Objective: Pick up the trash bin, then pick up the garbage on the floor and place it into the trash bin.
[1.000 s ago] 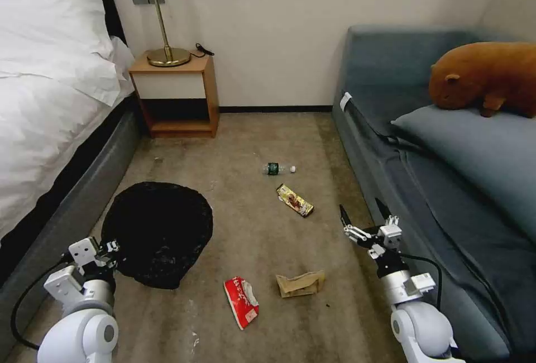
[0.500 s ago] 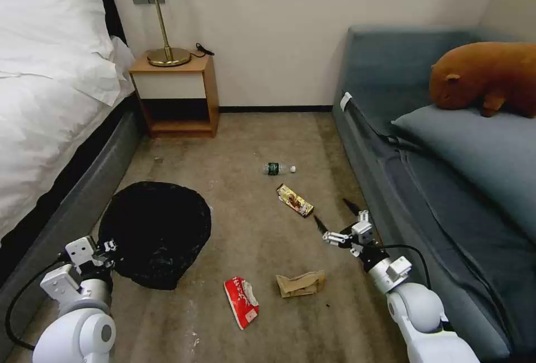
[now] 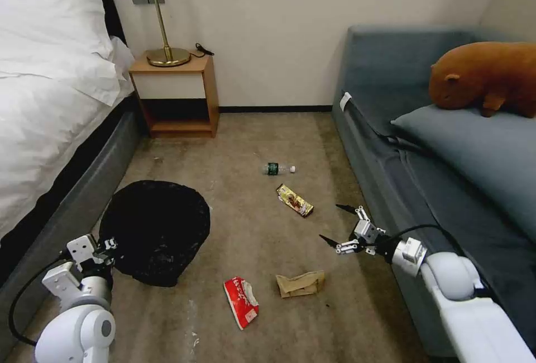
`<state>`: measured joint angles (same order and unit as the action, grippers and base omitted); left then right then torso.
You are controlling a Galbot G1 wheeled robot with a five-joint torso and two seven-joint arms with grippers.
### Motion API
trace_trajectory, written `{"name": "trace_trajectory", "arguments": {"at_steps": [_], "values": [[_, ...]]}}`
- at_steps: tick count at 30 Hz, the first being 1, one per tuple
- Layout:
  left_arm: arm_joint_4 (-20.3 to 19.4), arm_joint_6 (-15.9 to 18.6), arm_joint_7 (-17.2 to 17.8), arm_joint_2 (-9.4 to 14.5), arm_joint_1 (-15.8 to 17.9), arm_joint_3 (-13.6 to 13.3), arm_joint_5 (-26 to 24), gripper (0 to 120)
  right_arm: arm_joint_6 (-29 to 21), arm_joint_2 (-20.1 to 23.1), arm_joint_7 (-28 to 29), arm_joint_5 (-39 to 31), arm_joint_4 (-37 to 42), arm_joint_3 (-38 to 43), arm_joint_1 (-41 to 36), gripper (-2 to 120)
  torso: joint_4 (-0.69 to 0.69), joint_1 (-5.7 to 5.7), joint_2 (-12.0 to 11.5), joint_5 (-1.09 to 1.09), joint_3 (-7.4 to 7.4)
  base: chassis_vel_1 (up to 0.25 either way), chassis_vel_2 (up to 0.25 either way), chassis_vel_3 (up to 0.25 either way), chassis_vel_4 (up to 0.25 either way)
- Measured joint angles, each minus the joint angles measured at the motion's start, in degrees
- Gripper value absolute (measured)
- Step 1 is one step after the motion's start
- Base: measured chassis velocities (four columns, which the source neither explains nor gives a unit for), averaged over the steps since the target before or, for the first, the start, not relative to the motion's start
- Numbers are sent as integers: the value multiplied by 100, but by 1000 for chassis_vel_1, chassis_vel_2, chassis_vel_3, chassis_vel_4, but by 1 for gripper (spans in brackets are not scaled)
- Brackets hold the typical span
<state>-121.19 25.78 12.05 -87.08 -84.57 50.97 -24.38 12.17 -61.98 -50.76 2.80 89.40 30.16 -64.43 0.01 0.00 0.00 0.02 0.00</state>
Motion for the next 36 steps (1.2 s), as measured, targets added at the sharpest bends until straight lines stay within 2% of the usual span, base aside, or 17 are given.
{"name": "trace_trajectory", "arguments": {"at_steps": [5,13,16,18,22,29,36], "values": [[-37,17,25,-54,-29,-22,63,4,152,-1,-241,366,-459,-174,229,100,-1,0,0,-1,0,0,0,0,0],[-85,115,68,-98,-23,-12,-70,4,204,-35,-219,713,-799,-391,521,100,-2,0,0,-2,0,0,0,0,0],[-123,126,76,-114,-21,30,-85,4,311,-130,-250,1088,-1093,-563,687,100,0,0,0,-1,0,0,0,0,0],[-239,176,102,-110,-7,75,-96,4,375,-337,-439,1340,-1395,-657,832,100,0,0,0,0,0,0,0,0,0],[-280,187,112,-122,-7,82,-94,4,382,-374,-555,1414,-1466,-684,878,100,0,0,0,-1,0,0,0,0,0],[-249,179,122,-208,13,54,-81,4,451,-363,-1084,1396,-1704,-807,941,100,-1,0,0,-3,0,0,0,0,0],[-256,163,122,-228,6,62,-71,4,583,-452,-1195,1503,-2037,-868,998,100,-1,0,0,-2,0,0,0,0,0]]}}
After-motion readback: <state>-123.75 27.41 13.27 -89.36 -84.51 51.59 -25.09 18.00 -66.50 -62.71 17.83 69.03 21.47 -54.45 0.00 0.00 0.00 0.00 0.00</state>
